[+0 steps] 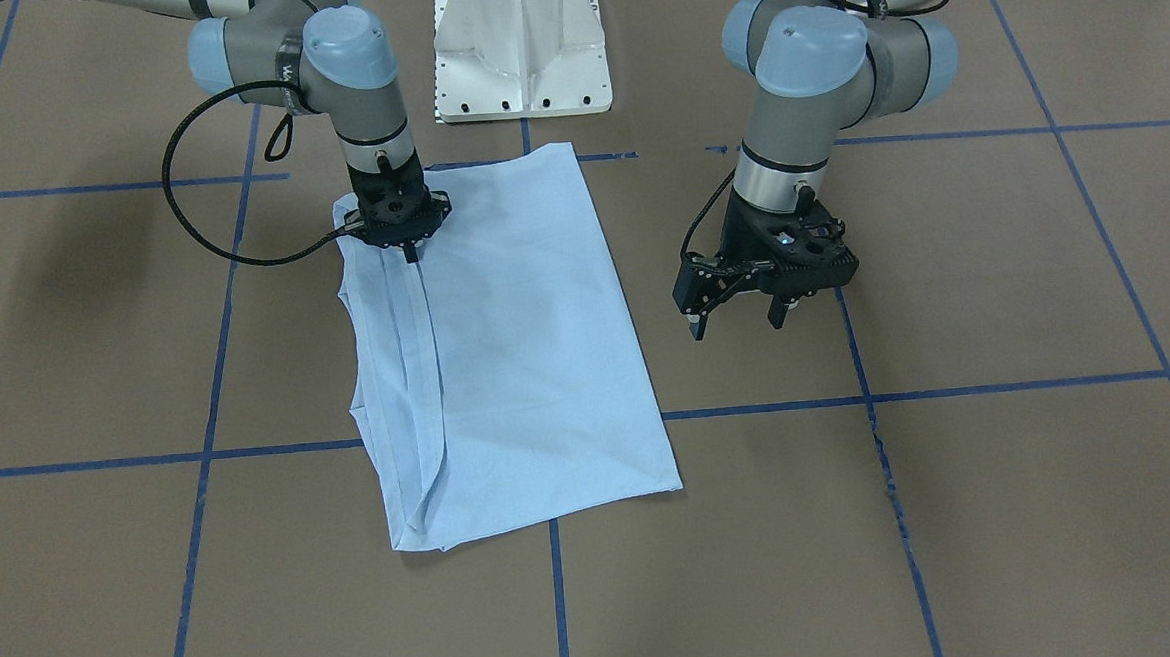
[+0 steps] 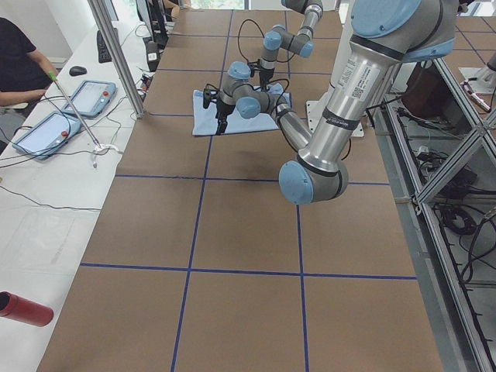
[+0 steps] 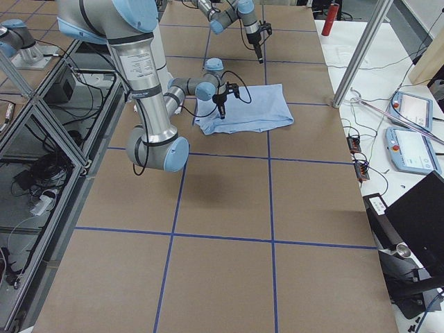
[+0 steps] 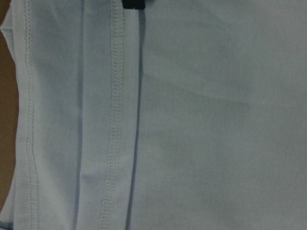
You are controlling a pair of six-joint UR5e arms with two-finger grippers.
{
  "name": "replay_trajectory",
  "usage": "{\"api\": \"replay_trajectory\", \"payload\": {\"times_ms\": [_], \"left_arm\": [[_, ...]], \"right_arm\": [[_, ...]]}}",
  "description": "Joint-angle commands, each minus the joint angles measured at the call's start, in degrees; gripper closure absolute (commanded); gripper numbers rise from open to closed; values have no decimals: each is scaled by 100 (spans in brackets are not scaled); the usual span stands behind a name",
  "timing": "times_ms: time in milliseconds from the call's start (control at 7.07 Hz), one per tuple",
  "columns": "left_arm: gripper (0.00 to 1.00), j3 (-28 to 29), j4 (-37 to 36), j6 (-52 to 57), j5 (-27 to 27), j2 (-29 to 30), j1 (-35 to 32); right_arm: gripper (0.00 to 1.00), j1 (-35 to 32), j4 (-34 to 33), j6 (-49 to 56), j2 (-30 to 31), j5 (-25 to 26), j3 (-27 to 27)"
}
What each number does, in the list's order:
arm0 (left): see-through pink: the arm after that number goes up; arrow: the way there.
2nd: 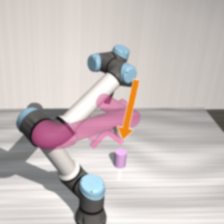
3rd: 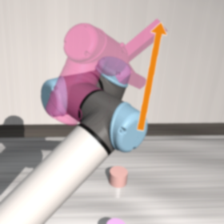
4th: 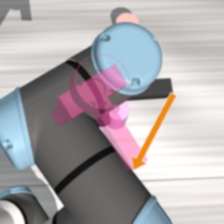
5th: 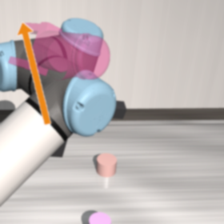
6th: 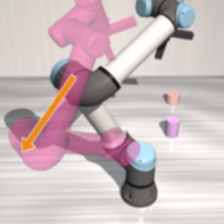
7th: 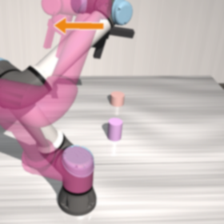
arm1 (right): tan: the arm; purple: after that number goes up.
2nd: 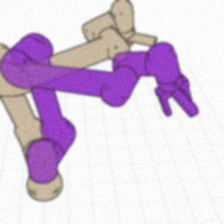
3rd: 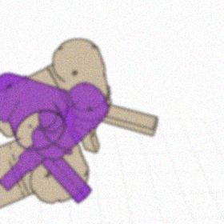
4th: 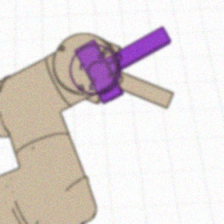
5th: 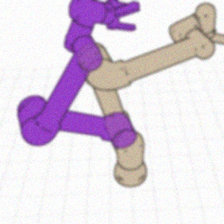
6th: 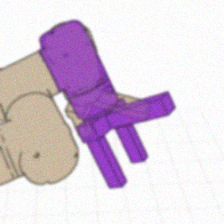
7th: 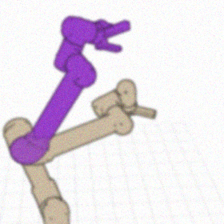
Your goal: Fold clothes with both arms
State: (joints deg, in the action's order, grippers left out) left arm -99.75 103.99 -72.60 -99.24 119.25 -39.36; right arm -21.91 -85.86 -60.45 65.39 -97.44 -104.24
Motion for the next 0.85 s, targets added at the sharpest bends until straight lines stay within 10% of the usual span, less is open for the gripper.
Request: {"api": "replay_trajectory", "payload": {"times_ms": [0, 707], "left_arm": [[0, 0, -2, 0, 1, 1, 7], [0, 0, 7, -9, 1, 19, 33]], "right_arm": [[100, -93, -1, 7, 9, -3, -17], [100, -489, 35, 490, 858, -231, -383]]}}
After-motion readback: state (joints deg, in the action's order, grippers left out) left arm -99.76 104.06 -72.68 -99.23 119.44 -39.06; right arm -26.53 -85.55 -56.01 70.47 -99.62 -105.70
